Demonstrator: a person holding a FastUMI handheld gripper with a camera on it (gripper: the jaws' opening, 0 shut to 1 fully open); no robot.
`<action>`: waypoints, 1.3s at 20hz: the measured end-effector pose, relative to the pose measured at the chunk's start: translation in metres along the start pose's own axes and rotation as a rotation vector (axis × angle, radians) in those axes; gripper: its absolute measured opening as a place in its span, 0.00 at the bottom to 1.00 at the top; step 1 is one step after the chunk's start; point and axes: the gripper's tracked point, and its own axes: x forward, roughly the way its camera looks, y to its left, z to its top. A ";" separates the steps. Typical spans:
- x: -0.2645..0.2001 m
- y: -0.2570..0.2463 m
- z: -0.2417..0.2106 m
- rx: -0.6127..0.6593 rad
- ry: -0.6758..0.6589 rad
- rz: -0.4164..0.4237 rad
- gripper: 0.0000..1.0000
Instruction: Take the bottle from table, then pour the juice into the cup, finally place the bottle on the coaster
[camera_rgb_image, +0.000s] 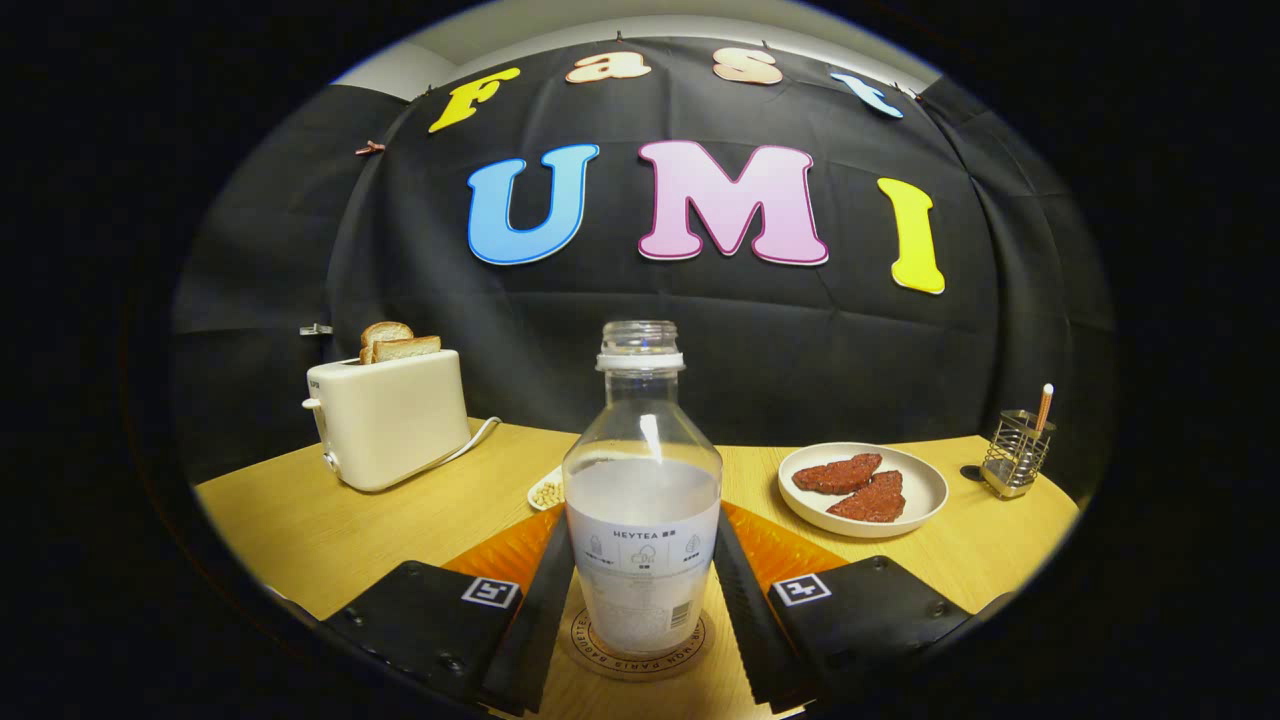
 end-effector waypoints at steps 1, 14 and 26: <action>0.000 0.000 -0.002 -0.001 0.007 -0.001 0.77; -0.053 -0.007 0.013 -0.020 0.034 0.024 0.99; -0.177 -0.006 0.119 0.016 -0.029 -0.033 0.98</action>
